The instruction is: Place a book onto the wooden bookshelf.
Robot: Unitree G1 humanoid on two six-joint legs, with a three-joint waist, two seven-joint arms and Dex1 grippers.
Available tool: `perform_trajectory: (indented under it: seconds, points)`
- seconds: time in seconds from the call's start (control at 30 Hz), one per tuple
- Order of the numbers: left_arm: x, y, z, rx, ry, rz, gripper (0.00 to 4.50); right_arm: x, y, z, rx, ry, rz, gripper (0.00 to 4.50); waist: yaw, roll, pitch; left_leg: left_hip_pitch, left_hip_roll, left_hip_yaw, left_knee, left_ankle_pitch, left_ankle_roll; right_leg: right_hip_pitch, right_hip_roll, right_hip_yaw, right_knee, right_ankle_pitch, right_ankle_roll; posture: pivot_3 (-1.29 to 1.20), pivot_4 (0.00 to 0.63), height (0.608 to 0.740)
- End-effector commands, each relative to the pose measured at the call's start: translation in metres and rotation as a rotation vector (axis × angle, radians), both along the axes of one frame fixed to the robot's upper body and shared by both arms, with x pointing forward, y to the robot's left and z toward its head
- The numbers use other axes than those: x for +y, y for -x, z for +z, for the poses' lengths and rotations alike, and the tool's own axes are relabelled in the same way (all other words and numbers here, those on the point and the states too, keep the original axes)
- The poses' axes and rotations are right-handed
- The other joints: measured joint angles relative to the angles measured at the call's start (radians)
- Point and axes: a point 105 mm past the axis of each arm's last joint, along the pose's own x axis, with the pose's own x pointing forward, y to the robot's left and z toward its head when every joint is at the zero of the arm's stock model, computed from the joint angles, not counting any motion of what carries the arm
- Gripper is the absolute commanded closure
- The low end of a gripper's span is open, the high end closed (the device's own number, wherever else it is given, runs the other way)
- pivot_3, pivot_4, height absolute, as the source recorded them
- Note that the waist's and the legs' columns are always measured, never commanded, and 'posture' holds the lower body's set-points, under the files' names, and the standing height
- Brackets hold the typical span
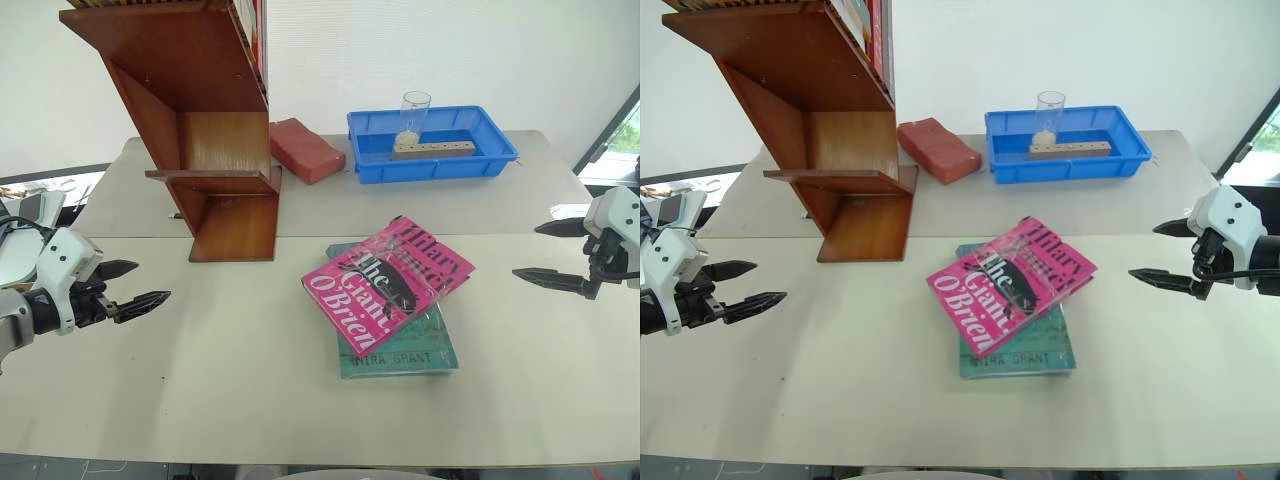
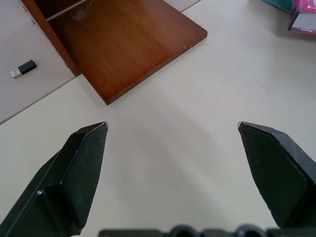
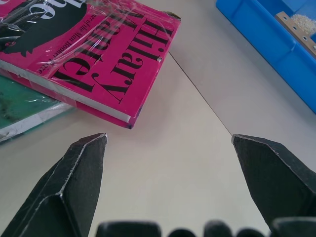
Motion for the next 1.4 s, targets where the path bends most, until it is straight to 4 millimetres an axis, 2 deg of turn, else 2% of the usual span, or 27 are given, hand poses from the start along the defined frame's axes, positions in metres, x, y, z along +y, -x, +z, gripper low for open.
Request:
perform_trajectory:
  seconds: [0.03,0.43,0.67,0.77,0.87,0.97,1.1,1.13,1.23,1.27,1.4]
  points:
    - [-0.002,0.001,0.011,-0.028,-0.012,-0.021,0.0,0.004,-0.002,0.012,-0.057,0.004,0.017,0.03,0.0,0.0,0.0,0.0,0.0,0.0,0.0,0.0,0.0,0.0,0.0,0.0,0.0,0.0,0.0,0.0,0.15,0.649]
    - [-0.006,0.002,0.011,0.01,0.032,-0.067,0.0,0.0,-0.003,0.004,-0.062,0.014,-0.009,0.03,0.001,0.0,0.0,0.0,0.0,0.0,0.0,0.0,0.0,0.0,0.0,0.0,0.0,0.0,0.0,0.0,0.15,0.649]
    - [-0.026,-0.011,0.005,0.016,0.077,-0.115,0.0,0.007,-0.001,0.003,-0.075,-0.017,0.001,0.03,0.004,0.0,0.0,0.0,0.0,0.0,0.0,0.0,0.0,0.001,0.0,0.0,0.0,0.0,0.0,0.0,0.15,0.649]
    - [-0.046,-0.023,-0.002,0.02,0.128,-0.147,0.0,0.015,0.004,0.0,-0.061,-0.033,0.022,0.84,0.01,0.0,0.0,0.0,0.0,0.0,0.001,0.0,0.0,0.001,0.0,0.0,0.0,0.0,0.0,0.0,0.15,0.649]
    - [-0.065,-0.034,-0.008,0.021,0.17,-0.185,0.0,0.024,0.012,-0.005,-0.047,-0.02,0.041,1.89,0.013,-0.001,0.0,-0.001,-0.001,0.0,0.002,0.0,0.0,0.003,0.0,0.0,0.0,0.001,0.0,0.0,0.15,0.649]
    - [-0.091,-0.052,-0.013,0.027,0.241,-0.221,0.0,0.027,0.02,-0.02,-0.021,0.054,0.045,2.93,0.015,-0.001,0.0,-0.002,-0.001,-0.001,0.002,0.0,0.0,0.005,0.0,0.0,0.0,0.001,0.001,0.0,0.15,0.649]
    - [-0.125,-0.08,-0.018,0.059,0.366,-0.237,0.0,0.027,0.02,-0.043,-0.006,0.143,0.036,4.33,0.017,-0.002,-0.001,-0.001,-0.002,-0.002,0.003,0.0,0.0,0.005,0.0,0.0,-0.001,0.002,0.003,0.0,0.15,0.649]
    - [-0.129,-0.084,-0.019,0.065,0.376,-0.238,0.0,0.027,0.02,-0.045,-0.005,0.152,0.036,4.46,0.014,-0.001,-0.001,-0.001,-0.002,-0.002,0.004,0.0,0.0,0.005,0.0,0.0,-0.001,0.002,0.004,0.0,0.15,0.649]
    - [-0.151,-0.101,-0.023,0.126,0.481,-0.241,0.0,0.033,0.014,-0.055,-0.018,0.183,0.045,4.46,0.006,-0.001,-0.001,-0.003,-0.002,-0.002,0.003,0.0,0.001,0.006,0.001,0.001,-0.002,0.004,0.002,0.0,0.15,0.649]
    - [-0.162,-0.107,-0.026,0.16,0.52,-0.248,0.0,0.035,0.01,-0.058,-0.027,0.193,0.043,4.46,0.006,-0.001,-0.001,-0.004,-0.002,-0.002,0.003,0.0,0.001,0.006,0.001,0.001,-0.002,0.004,0.002,0.0,0.15,0.649]
    - [-0.183,-0.124,-0.04,0.239,0.574,-0.239,0.0,0.036,-0.002,-0.065,-0.05,0.224,0.028,4.46,0.007,-0.001,-0.001,-0.003,-0.003,-0.004,0.003,0.0,0.001,0.006,0.002,0.001,-0.002,0.004,0.003,0.0,0.15,0.649]
